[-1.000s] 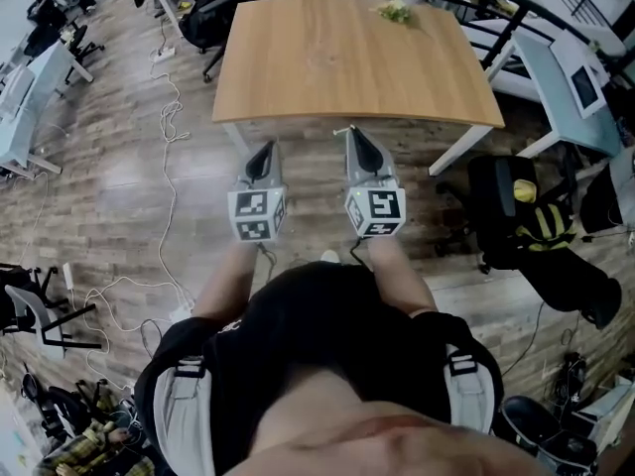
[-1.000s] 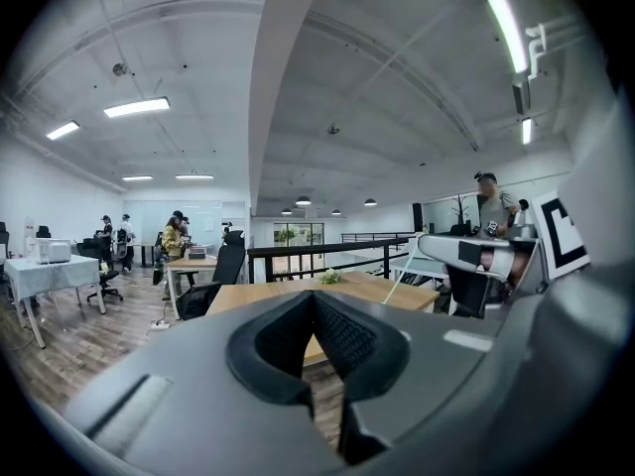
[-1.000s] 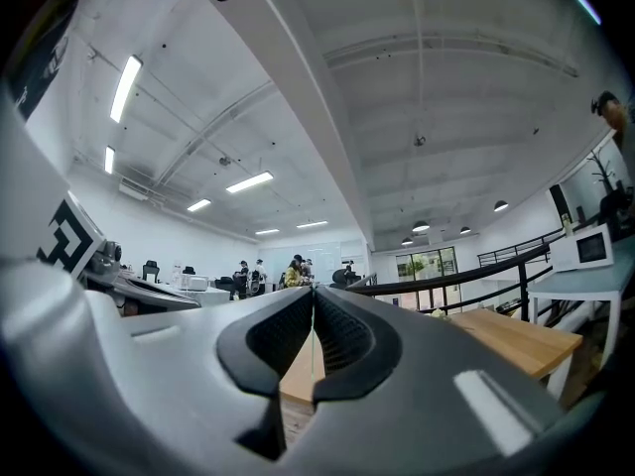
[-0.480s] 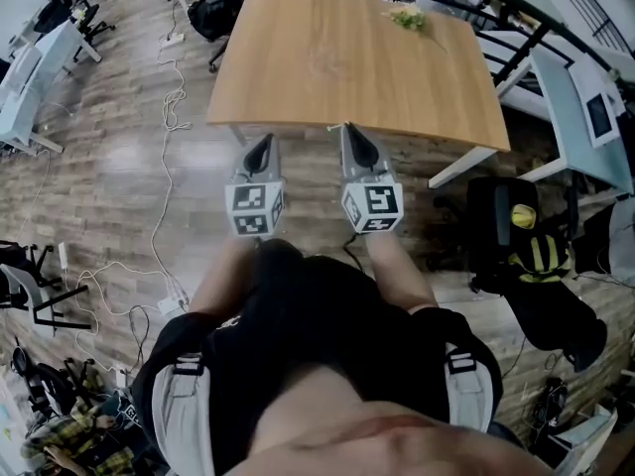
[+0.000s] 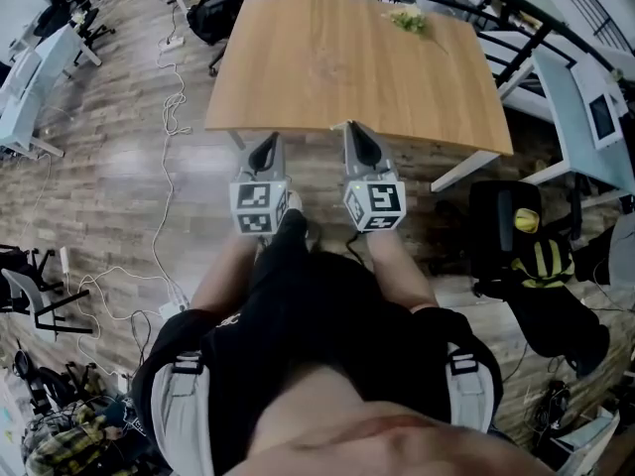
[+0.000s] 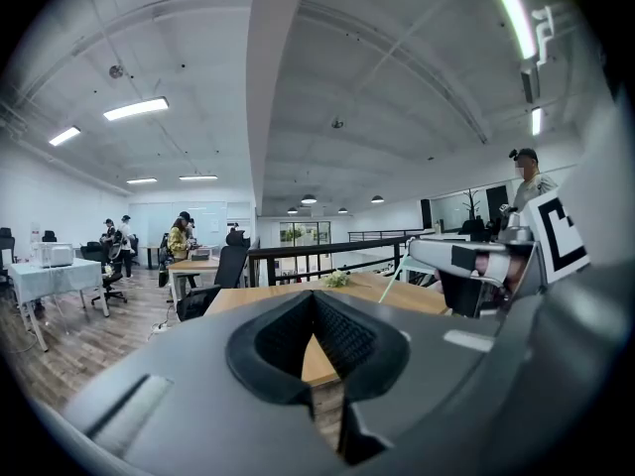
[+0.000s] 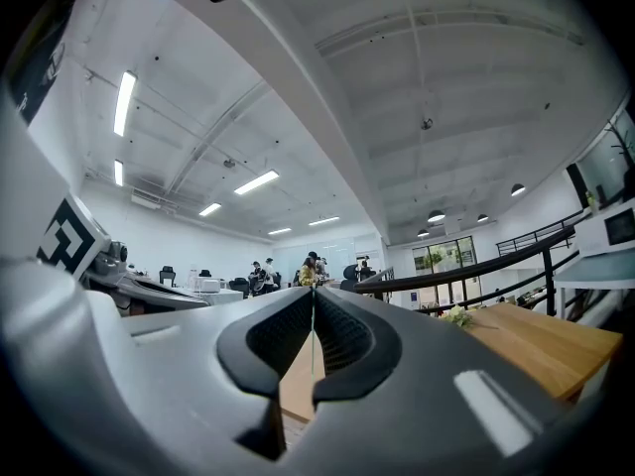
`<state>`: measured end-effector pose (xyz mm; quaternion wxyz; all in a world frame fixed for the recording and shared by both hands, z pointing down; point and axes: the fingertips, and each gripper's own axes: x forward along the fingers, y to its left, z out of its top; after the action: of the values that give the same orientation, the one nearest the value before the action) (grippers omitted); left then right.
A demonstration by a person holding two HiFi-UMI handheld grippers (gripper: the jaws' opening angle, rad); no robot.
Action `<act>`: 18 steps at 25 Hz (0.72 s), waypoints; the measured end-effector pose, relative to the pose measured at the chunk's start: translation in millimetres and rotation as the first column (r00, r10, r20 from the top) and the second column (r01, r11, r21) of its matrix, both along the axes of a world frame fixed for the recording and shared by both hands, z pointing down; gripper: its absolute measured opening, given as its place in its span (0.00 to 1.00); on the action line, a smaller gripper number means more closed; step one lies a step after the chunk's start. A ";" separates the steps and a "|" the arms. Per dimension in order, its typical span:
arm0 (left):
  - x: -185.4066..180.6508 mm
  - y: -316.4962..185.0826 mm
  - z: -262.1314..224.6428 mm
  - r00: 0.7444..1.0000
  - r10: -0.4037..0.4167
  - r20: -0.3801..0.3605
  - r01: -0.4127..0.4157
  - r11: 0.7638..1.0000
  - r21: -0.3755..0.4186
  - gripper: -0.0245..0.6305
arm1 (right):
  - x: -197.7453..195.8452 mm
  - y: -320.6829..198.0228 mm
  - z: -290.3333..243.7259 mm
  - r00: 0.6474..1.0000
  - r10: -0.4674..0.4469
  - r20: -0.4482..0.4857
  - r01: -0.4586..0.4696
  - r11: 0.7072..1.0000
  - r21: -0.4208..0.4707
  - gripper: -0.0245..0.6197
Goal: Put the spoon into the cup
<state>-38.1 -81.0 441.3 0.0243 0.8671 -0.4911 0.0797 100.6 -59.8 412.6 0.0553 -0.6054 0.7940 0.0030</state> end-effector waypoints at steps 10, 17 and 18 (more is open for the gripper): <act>-4.6 -56.6 20.6 1.000 0.001 -0.031 -0.002 1.000 -0.029 0.05 | -10.3 -52.3 17.8 1.000 -0.012 -0.022 0.011 0.999 -0.034 0.05; 2.2 -130.3 29.0 0.999 0.024 -0.036 -0.026 0.998 -0.052 0.05 | -7.2 -124.6 23.0 0.999 0.000 -0.035 -0.002 0.999 -0.054 0.05; 3.4 -141.9 28.6 0.999 0.027 -0.038 -0.029 0.998 -0.054 0.05 | -6.5 -136.1 22.5 0.999 0.001 -0.036 -0.003 0.998 -0.056 0.05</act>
<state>-34.7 -222.9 469.9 0.0557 0.8743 -0.4759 0.0773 94.2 -195.9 435.1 0.0240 -0.6071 0.7942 -0.0080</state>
